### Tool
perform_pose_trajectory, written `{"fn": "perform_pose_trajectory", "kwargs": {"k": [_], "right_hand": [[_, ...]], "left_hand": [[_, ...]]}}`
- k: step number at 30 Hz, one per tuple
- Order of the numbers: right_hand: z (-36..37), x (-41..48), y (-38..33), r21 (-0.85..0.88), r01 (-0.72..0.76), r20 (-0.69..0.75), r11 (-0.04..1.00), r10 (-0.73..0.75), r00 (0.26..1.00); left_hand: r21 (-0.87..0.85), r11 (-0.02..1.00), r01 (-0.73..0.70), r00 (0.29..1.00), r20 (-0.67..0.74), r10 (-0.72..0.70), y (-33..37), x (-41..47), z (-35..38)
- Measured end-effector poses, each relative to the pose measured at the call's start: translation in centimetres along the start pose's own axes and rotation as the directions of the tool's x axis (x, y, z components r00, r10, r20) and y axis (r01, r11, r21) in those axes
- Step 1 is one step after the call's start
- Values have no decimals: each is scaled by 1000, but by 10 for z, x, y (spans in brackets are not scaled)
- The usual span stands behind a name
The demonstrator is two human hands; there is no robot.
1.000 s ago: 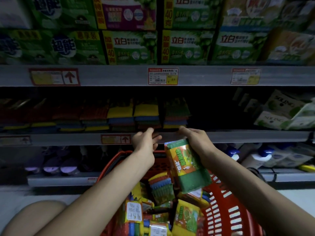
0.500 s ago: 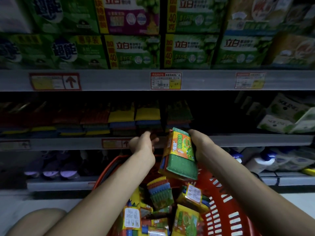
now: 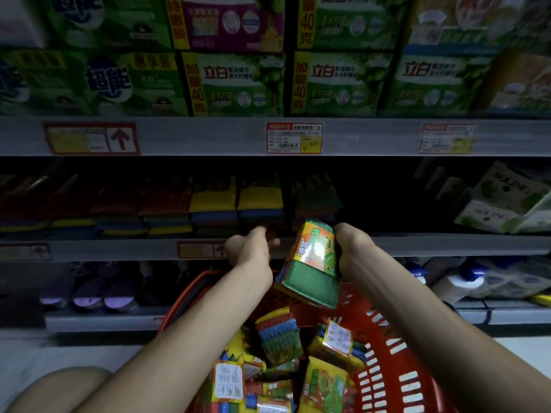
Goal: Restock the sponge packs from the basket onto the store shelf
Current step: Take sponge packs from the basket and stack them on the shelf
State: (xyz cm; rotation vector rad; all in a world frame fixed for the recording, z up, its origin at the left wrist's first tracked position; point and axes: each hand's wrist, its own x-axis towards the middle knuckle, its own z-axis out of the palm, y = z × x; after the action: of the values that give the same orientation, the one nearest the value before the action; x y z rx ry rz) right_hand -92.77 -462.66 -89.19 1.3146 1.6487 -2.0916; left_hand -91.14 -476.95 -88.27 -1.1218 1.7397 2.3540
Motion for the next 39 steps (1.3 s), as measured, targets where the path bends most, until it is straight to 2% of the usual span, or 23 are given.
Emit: {"fn": "perform_pose_trajectory", "kwargs": {"k": [3,11,24,31,36,39], "right_hand": [[2,-3,1,8,51,-3,999,-51,999],[-2,-24,8,-6,129,-11,992,-129,992],[1,-27,5,-58,165,-12,985,-166,986],[-5,-36,7,-59,191,15,980,-190,982],[-15,-42,9,-38,209,14,977,-209,978],[-23,-45,9,-30,212,26,977,-211,977]], "left_hand": [[61,998,-22,1000,12,21,-1,3,0],[97,991,-90,996,-1,90,2,6,-2],[181,979,-90,996,31,85,6,6,-7],[156,987,-48,998,39,42,7,3,-7],[179,984,-8,996,94,-9,7,-11,-17],[250,968,15,974,214,-71,6,-27,-26]]}}
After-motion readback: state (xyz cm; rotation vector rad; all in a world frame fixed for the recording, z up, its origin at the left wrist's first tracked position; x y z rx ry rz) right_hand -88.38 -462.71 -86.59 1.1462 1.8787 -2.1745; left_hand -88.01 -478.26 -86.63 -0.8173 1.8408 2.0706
